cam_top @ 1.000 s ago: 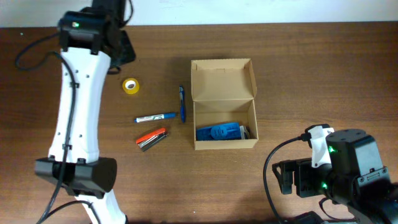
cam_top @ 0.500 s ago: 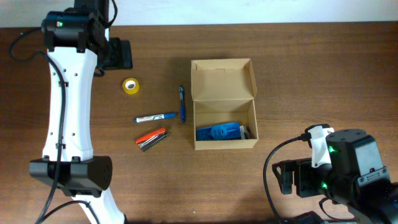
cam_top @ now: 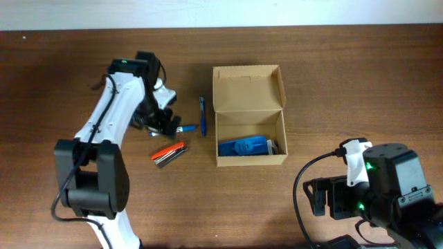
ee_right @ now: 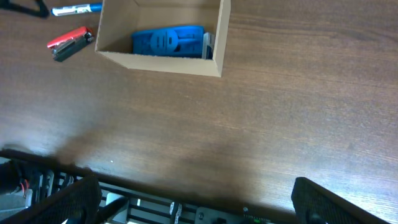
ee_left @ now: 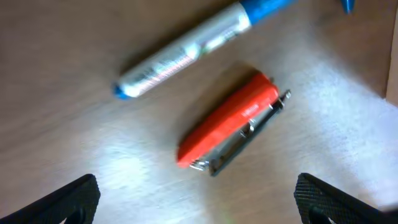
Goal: Pack container
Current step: 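Lower the left gripper onto the red stapler and grasp it, then carry the red stapler into the box and lower it beside the holder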
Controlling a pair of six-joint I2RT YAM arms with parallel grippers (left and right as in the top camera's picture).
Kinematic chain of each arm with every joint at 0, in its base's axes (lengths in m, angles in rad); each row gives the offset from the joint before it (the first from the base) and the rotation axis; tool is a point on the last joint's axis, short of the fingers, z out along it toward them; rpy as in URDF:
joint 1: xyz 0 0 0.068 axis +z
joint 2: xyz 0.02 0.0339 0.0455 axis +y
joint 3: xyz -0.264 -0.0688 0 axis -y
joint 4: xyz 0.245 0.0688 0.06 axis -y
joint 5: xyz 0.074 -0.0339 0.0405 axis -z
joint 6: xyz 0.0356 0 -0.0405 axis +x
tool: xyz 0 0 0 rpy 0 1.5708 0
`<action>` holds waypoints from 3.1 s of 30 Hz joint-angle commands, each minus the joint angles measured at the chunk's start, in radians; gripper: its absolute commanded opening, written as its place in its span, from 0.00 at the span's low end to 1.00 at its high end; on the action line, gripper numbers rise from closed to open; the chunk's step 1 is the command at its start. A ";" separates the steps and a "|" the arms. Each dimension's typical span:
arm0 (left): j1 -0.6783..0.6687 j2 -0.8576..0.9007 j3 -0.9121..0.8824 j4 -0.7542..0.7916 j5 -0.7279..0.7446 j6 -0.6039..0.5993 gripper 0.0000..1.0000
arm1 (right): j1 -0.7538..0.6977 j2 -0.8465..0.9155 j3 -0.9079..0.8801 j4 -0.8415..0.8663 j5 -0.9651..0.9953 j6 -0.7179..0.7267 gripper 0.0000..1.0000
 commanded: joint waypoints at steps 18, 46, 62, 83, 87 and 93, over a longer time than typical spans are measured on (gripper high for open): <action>-0.084 -0.164 -0.286 0.204 0.025 0.334 1.00 | 0.006 -0.004 0.010 0.003 -0.001 -0.004 0.99; -0.111 -0.142 -0.511 0.496 -0.072 0.475 0.33 | 0.006 -0.004 0.010 0.003 -0.001 -0.004 0.99; -0.113 -0.255 -0.475 0.515 -0.073 0.341 0.02 | 0.006 -0.004 0.010 0.003 -0.001 -0.004 0.99; -0.449 -0.180 0.042 0.453 -0.117 0.570 0.02 | 0.006 -0.004 0.010 0.003 -0.001 -0.004 0.99; -0.495 -0.064 0.140 0.411 -0.118 0.629 0.02 | 0.006 -0.004 0.010 0.003 -0.001 -0.004 0.99; -0.520 0.011 0.163 0.359 -0.038 0.629 0.02 | 0.006 -0.004 0.010 0.003 -0.001 -0.004 0.99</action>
